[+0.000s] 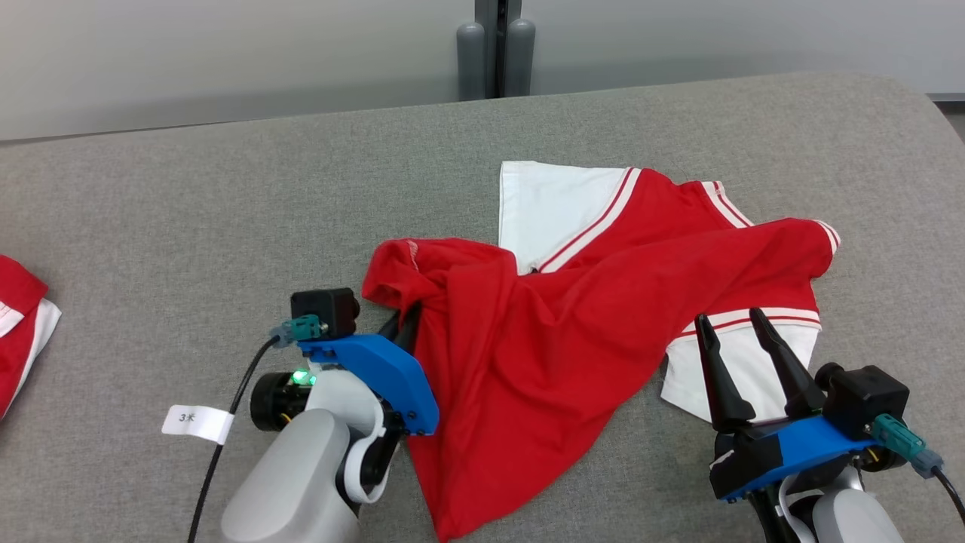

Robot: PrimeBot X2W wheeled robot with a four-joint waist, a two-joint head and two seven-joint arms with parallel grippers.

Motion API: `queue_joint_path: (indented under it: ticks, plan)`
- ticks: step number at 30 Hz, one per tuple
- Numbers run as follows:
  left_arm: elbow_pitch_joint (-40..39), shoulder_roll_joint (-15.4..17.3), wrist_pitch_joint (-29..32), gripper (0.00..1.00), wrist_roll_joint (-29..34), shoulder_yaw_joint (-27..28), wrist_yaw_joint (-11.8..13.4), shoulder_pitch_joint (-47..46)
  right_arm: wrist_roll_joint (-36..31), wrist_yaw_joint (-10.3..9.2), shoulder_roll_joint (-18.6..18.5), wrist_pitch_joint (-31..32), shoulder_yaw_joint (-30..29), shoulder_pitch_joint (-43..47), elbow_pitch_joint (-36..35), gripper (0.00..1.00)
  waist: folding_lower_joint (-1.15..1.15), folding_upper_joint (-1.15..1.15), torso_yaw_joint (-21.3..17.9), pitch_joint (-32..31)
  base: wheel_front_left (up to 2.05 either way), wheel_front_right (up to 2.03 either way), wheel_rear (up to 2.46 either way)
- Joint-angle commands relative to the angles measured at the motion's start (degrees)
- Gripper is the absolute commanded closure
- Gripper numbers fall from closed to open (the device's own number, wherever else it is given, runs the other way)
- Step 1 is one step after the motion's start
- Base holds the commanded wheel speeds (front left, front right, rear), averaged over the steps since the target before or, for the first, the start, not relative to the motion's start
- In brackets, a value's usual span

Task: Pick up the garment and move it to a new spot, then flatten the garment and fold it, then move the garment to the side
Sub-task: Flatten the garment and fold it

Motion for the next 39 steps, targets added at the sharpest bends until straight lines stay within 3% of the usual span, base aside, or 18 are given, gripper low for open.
queue_joint_path:
  ticks: [1,20,22,23,30,34,39]
  plan:
    - [1.4,0.78,-1.71,1.0,0.69,0.41,-0.01,-1.78,-0.1,0.01,-0.13,-0.41,-0.13,-0.79,0.06,0.0,0.0,0.0,-0.03,0.17,0.0,0.0,0.0]
    - [16.76,9.56,-13.97,1.0,3.39,5.55,-1.92,-19.45,-0.09,0.01,-0.12,-0.12,2.07,-2.97,-0.92,0.0,0.0,0.0,-5.16,5.85,0.0,0.0,0.0]
    - [17.81,9.91,-15.8,0.11,3.87,5.38,-2.38,-20.34,0.06,0.01,-0.12,-0.35,2.16,-3.11,-0.75,0.0,0.0,0.0,-5.54,6.21,0.0,0.0,0.0]
    - [18.16,9.99,-16.94,0.0,4.12,5.2,-2.77,-20.64,0.13,0.01,-0.12,-0.52,2.14,-3.15,-0.65,0.0,0.0,0.0,-5.63,6.26,0.0,0.0,0.0]
    - [19.79,9.29,-22.48,0.0,5.29,3.73,-6.51,-18.84,-0.52,0.01,-0.12,-0.58,0.82,-2.65,0.04,0.0,0.0,0.0,-3.67,4.02,0.0,0.0,0.0]
    - [17.94,8.49,-23.23,0.0,5.79,4.24,-6.75,-16.96,-0.84,0.01,-0.13,-0.41,0.35,-2.06,0.11,0.0,0.0,0.0,-2.2,2.3,0.0,0.0,0.0]
    - [8.67,7.34,-23.34,0.0,8.02,7.98,-5.89,-9.54,-1.24,0.01,-0.14,0.06,-0.41,-0.97,-0.05,0.0,0.0,0.0,-0.19,-0.84,0.0,0.0,0.0]
